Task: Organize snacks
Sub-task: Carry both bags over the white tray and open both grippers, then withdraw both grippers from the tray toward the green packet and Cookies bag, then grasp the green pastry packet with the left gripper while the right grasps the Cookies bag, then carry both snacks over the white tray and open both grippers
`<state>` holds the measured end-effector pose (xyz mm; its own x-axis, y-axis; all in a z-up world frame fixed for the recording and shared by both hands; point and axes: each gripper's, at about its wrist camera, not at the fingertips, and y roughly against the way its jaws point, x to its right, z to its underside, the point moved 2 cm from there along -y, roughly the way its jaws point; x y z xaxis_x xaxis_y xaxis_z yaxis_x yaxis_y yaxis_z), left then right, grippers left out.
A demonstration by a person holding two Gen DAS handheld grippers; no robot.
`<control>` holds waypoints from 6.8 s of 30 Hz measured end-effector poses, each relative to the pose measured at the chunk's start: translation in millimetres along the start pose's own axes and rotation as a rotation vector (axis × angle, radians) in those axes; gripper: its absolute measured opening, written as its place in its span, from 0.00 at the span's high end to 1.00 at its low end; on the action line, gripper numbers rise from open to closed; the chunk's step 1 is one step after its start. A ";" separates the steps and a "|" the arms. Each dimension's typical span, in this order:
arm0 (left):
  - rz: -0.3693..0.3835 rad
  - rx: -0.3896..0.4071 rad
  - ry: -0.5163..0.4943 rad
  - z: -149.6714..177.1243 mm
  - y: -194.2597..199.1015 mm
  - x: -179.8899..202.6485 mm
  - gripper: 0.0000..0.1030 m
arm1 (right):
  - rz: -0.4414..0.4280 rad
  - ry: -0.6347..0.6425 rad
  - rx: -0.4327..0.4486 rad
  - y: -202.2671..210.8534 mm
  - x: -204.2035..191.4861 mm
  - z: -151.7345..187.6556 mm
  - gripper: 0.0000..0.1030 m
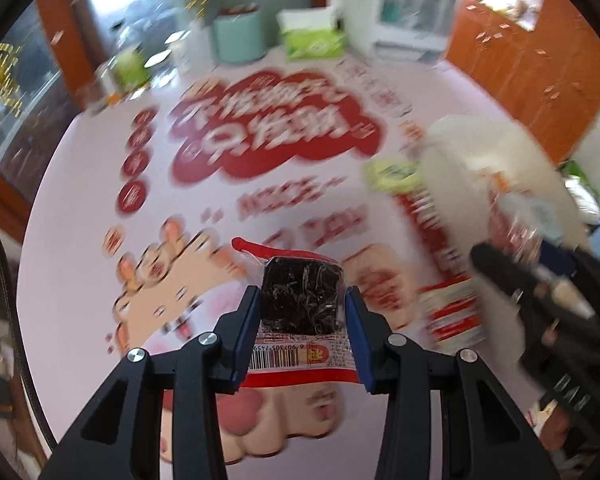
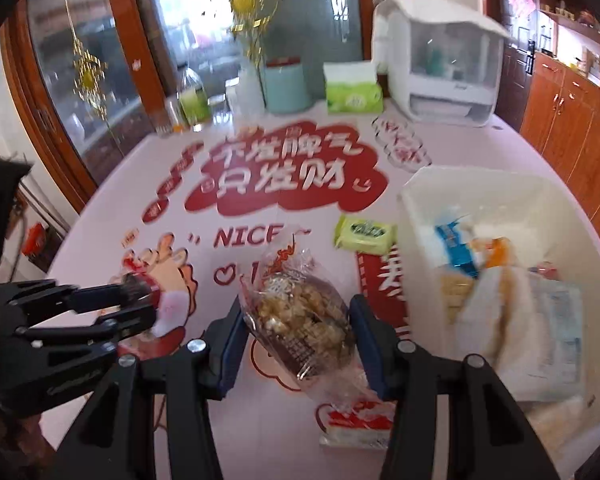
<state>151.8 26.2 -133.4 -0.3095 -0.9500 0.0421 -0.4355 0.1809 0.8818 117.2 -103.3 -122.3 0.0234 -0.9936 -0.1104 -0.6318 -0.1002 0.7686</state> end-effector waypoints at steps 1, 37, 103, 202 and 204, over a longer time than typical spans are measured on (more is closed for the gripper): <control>0.023 0.024 -0.020 -7.3 8.5 13.7 0.61 | 0.004 -0.015 0.017 11.0 7.0 -0.8 0.51; 0.117 0.157 -0.207 -104.8 31.2 221.6 0.18 | 0.198 -0.322 0.208 110.9 212.1 -31.9 0.39; 0.156 0.039 -1.229 -96.2 -85.6 75.0 0.10 | 0.447 -0.487 0.102 -18.7 -7.6 101.9 0.27; 0.293 0.126 -0.092 -36.6 52.0 182.8 0.66 | 0.375 0.078 0.336 153.8 103.2 6.2 0.54; 0.301 0.119 -0.070 -42.7 49.3 201.5 0.66 | 0.359 0.076 0.318 153.0 125.5 2.4 0.54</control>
<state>104.0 -167.2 -61.4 -0.4946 -0.8304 0.2566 -0.4098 0.4832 0.7737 21.5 -243.3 -20.1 -0.1907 -0.9647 0.1817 -0.8155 0.2587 0.5177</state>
